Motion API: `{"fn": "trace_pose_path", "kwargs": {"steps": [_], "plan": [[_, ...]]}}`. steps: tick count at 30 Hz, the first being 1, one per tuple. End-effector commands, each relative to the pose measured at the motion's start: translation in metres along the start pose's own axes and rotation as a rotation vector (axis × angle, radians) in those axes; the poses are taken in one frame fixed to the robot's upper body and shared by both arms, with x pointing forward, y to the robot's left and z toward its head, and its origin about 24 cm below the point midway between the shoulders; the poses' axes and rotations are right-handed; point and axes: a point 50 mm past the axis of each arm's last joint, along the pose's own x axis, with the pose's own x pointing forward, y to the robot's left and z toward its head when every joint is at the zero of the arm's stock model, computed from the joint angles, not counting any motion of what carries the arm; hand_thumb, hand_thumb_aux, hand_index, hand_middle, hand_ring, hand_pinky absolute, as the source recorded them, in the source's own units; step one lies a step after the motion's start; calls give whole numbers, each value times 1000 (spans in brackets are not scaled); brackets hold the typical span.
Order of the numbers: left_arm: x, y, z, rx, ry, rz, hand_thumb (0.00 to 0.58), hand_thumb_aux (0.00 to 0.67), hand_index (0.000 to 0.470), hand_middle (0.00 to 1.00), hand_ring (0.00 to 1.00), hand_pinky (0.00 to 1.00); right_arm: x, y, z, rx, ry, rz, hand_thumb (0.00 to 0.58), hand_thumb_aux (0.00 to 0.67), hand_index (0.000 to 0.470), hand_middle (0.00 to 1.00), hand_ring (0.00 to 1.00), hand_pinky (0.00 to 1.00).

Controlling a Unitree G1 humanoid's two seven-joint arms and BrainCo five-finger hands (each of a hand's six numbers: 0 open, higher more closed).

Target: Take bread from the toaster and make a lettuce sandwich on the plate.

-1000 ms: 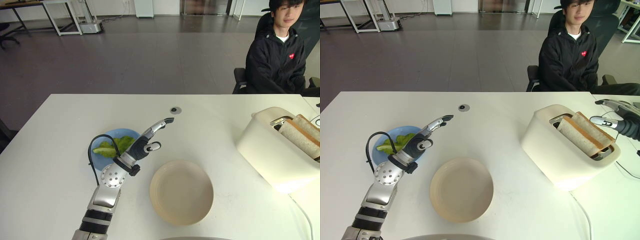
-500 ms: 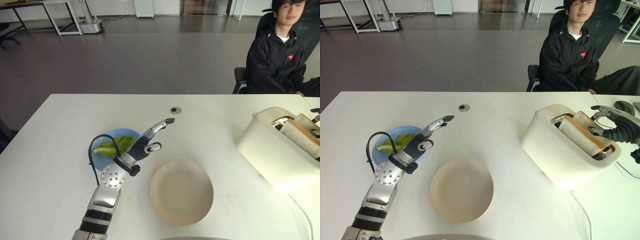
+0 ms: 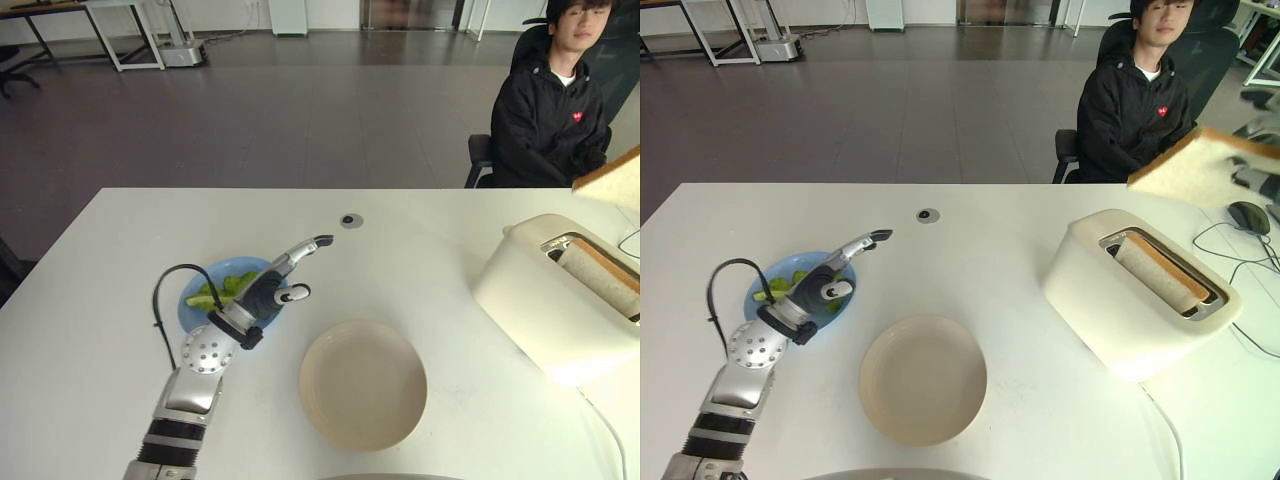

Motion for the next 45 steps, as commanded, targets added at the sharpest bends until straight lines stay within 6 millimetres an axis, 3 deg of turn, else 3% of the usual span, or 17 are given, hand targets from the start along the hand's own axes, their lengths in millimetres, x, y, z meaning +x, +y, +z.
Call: {"fn": "trace_pose_path", "kwargs": {"steps": [1, 9, 13, 18, 21, 27, 28, 29, 30, 31, 32, 33, 34, 36, 39, 41, 45], "plan": [[-32, 39, -19, 208, 233, 34, 0, 0, 0, 0, 0, 0, 10, 25, 38, 108, -203, 88, 580, 670, 470, 0, 0, 0], [-65, 63, -54, 534, 577, -17, 0, 0, 0, 0, 0, 0, 9, 120, 110, 319, -571, 524, 580, 670, 470, 0, 0, 0], [-73, 65, -62, 651, 649, -47, 0, 0, 0, 0, 0, 0, -15, 200, 146, 318, -770, 710, 580, 670, 470, 0, 0, 0], [-75, 62, -76, 754, 699, -67, 0, 0, 0, 0, 0, 0, -22, 261, 158, 204, -874, 662, 580, 670, 470, 0, 0, 0], [-74, 55, -82, 777, 708, -97, 0, 0, 0, 0, 0, 0, -27, 283, 153, 132, -915, 654, 580, 670, 470, 0, 0, 0], [-72, 52, -86, 821, 710, -114, 0, 0, 0, 0, 0, 0, -37, 308, 139, 60, -946, 688, 580, 670, 470, 0, 0, 0], [-71, 53, -87, 829, 708, -112, 0, 0, 0, 0, 0, 0, -40, 311, 135, 42, -949, 717, 523, 460, 323, 0, 0, 0], [-71, 53, -88, 831, 705, -111, 0, 0, 0, 0, 0, 0, -44, 314, 131, 36, -943, 754, 410, 307, 216, 0, 0, 0], [-70, 53, -88, 831, 700, -109, 9, 5, 4, 0, 0, 0, -49, 316, 126, 28, -937, 800, 0, 0, 0, 0, 0, 0], [-69, 52, -89, 831, 696, -107, 144, 89, 63, 0, 0, 0, -54, 318, 121, 25, -918, 858, 0, 0, 0, 0, 0, 0], [-69, 52, -89, 830, 693, -105, 227, 147, 103, 0, 0, 0, -57, 318, 116, 25, -906, 902, 0, 0, 0, 0, 0, 0], [-69, 52, -89, 830, 691, -104, 387, 284, 199, 0, 0, 0, -60, 317, 111, 24, -887, 943, 0, 0, 0, 0, 0, 0], [-69, 52, -90, 829, 689, -102, 436, 336, 236, 0, 0, 0, -62, 315, 107, 12, -871, 975, 0, 0, 0, 0, 0, 0], [-68, 53, -90, 826, 683, -95, 445, 347, 243, 0, 0, 0, -61, 307, 98, -14, -838, 1020, 0, 0, 0, 0, 0, 0], [-69, 52, -93, 819, 682, -93, 519, 452, 317, 0, 0, 0, -58, 299, 92, -40, -817, 1042, 0, 0, 0, 0, 0, 0], [-69, 52, -95, 818, 683, -95, 534, 481, 337, 0, 0, 0, -58, 296, 93, -34, -814, 1044, 0, 0, 0, 0, 0, 0], [-69, 51, -100, 818, 690, -99, 496, 415, 291, 0, 0, 0, -59, 295, 93, -26, -807, 1058, 0, 0, 0, 0, 0, 0]]}}
